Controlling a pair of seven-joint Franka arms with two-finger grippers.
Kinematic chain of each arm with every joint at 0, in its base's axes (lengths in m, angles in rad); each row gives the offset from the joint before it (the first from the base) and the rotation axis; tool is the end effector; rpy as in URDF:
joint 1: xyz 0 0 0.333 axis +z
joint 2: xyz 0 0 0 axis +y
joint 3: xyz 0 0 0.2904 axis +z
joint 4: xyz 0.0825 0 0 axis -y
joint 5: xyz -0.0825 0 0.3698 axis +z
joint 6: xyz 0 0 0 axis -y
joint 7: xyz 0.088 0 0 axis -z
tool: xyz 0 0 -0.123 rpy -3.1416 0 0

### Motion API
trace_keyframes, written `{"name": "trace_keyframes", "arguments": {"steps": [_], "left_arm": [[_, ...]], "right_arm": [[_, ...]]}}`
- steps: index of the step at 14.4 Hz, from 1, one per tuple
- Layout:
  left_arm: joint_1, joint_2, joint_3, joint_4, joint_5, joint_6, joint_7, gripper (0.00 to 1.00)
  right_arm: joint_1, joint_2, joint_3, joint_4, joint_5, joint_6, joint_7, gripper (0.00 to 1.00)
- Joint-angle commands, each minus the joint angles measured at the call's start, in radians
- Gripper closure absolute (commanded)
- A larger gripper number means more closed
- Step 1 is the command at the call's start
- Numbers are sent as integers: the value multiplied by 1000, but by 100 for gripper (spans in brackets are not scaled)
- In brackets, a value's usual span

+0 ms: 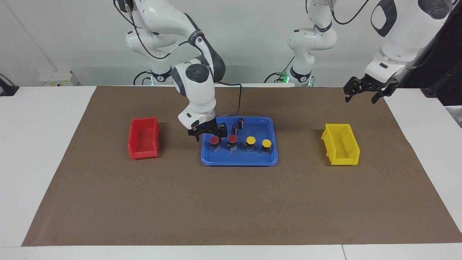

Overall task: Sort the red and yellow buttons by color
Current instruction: 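Reach the right gripper to the tray and grasp a red button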

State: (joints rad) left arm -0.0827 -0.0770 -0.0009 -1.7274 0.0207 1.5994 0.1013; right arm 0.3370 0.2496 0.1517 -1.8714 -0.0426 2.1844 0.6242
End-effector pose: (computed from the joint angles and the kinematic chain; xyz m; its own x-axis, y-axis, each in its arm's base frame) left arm 0.5151 -0.0407 0.5544 0.9815 -0.1843 -0.0528 -0.1853 -0.9826 -0.0154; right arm 0.5374 0.2792 0.3554 0.9915 -0.1186 0.0534 -0.1166 -0.9924 -0.0397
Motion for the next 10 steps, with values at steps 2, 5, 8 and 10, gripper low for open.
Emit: {"name": "trace_keyframes", "arguments": {"steps": [2,5,8,10], "left_arm": [[18,-30,-5,-37,11,7,-14,0],[20,-30,-5,-37,11,10,-14,0],[34,-30,-5,-38,11,11,-14,0],[34,-32,-5,-46,11,19,-14,0]], "right_arm": [[8,-50,3,-117,0,112,11,13],[42,-7,3,-114,0,156,17,16],[46,-9,3,-120,0,146,16,19],[45,-10,3,-123,0,147,11,23]]}}
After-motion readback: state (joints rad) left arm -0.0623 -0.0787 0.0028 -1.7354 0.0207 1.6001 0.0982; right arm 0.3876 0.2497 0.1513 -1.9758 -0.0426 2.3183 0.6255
